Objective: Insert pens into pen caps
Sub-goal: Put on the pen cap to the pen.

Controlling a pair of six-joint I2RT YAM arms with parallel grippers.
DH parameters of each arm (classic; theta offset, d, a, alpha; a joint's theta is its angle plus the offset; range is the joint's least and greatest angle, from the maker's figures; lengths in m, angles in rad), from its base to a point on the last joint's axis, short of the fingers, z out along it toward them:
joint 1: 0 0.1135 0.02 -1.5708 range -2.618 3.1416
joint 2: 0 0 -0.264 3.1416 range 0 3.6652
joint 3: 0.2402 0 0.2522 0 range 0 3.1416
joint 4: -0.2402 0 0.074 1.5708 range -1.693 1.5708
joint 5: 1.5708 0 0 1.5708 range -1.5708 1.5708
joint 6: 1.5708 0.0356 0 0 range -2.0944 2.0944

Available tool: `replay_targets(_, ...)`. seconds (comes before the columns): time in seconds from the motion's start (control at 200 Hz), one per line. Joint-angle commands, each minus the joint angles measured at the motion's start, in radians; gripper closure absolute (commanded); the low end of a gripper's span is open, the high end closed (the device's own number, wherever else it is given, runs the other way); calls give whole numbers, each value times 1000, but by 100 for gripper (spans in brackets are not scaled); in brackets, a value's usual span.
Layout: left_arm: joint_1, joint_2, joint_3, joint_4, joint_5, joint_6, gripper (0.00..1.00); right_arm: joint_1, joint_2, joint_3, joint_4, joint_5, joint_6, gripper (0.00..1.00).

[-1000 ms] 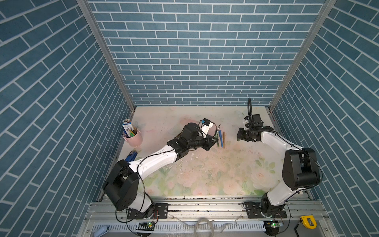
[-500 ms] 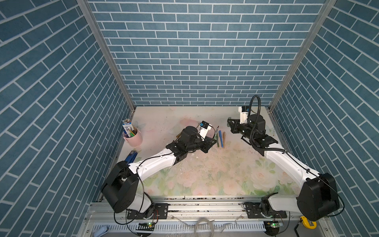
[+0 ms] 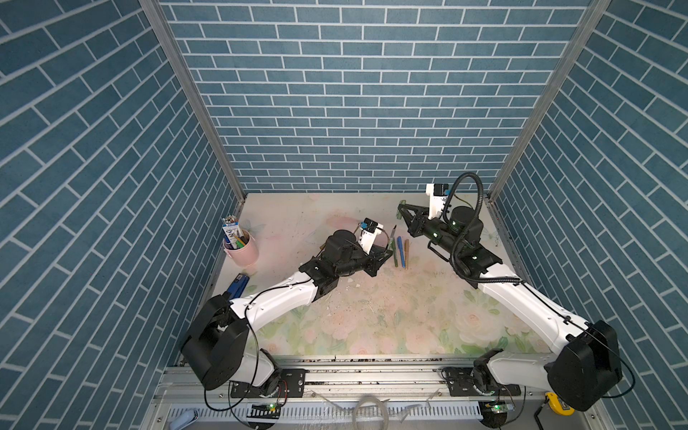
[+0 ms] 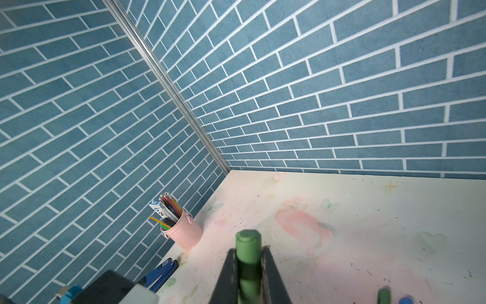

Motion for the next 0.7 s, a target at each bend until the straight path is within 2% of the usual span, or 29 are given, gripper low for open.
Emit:
replay_targets(0.0,-4,-21,-1,13,-6,12,100,9,-29,19,29,-24,46,89)
replay_targets(0.695,-4,-15,-2,17,-10,4,100,28,-49,-61,22,-48,95,90)
